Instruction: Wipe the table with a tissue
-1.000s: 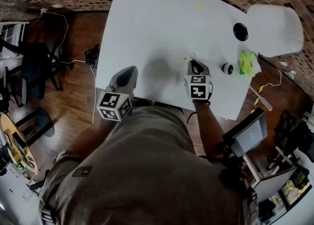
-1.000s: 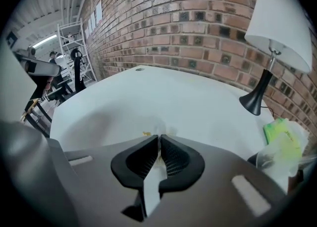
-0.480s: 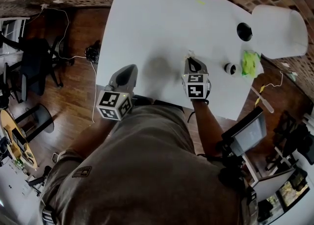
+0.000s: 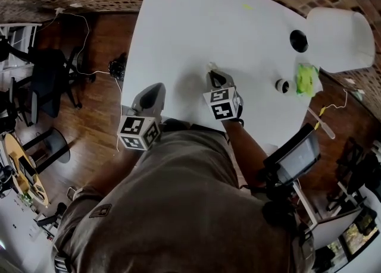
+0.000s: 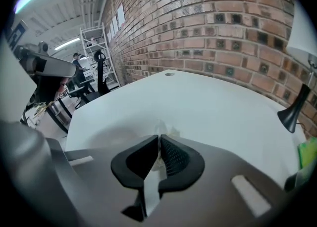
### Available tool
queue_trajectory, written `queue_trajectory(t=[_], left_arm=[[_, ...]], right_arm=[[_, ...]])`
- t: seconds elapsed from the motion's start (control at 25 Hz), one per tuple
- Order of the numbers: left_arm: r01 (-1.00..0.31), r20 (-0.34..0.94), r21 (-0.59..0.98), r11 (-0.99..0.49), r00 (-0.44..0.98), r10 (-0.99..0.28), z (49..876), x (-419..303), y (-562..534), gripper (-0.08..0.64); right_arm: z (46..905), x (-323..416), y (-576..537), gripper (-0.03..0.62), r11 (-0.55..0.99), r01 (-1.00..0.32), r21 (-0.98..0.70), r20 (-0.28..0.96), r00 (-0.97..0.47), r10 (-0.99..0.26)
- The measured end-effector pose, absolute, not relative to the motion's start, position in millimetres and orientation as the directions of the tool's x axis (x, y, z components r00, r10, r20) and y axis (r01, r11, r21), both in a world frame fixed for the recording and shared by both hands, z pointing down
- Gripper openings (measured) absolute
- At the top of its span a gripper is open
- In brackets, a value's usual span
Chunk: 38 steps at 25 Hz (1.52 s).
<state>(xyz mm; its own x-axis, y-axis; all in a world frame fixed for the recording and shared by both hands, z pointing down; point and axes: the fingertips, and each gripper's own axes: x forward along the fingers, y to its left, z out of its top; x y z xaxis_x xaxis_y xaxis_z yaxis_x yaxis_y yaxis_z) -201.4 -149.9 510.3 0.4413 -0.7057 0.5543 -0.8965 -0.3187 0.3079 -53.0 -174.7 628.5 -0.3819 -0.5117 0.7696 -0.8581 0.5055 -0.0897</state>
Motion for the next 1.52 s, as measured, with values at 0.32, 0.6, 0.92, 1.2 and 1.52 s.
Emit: queue_trajectory(t=[0.32,0.6,0.92,1.2,1.52], left_arm=[[-0.879,0.545,0.318,-0.355,0.475,-0.690,509.4,-186.3,-151.9,0.002],[-0.848,0.524,0.336,-0.410,0.530,-0.666,510.3,-162.2,-153.2,0.002],[-0.858,0.520,0.329,-0.394,0.513,-0.683,507.8,-176.3,-150.4,0.002],[-0.879,0.522,0.311,-0.362,0.476,-0.708,505.7,-203.1,-145.2,0.002],[-0.865,0.513,0.314,-0.391,0.502,-0.697,504.2,-209.5,-141.2,0.002]], right_arm=[[627.7,-12.9,-172.1,0.029,0.434,-0.898,-0.071,0.778,-0.322,-0.540],[626.6,59.1,-155.7,0.029,0.285,-0.958,-0.014,0.809,-0.179,-0.561],[628.7,27.1,-156.6,0.029,0.344,-0.939,-0.028,0.803,-0.226,-0.551],[631.3,-53.9,-142.6,0.029,0.517,-0.852,-0.084,0.796,-0.370,-0.480],[629.4,-76.1,-128.1,0.029,0.541,-0.834,-0.111,0.791,-0.404,-0.460]])
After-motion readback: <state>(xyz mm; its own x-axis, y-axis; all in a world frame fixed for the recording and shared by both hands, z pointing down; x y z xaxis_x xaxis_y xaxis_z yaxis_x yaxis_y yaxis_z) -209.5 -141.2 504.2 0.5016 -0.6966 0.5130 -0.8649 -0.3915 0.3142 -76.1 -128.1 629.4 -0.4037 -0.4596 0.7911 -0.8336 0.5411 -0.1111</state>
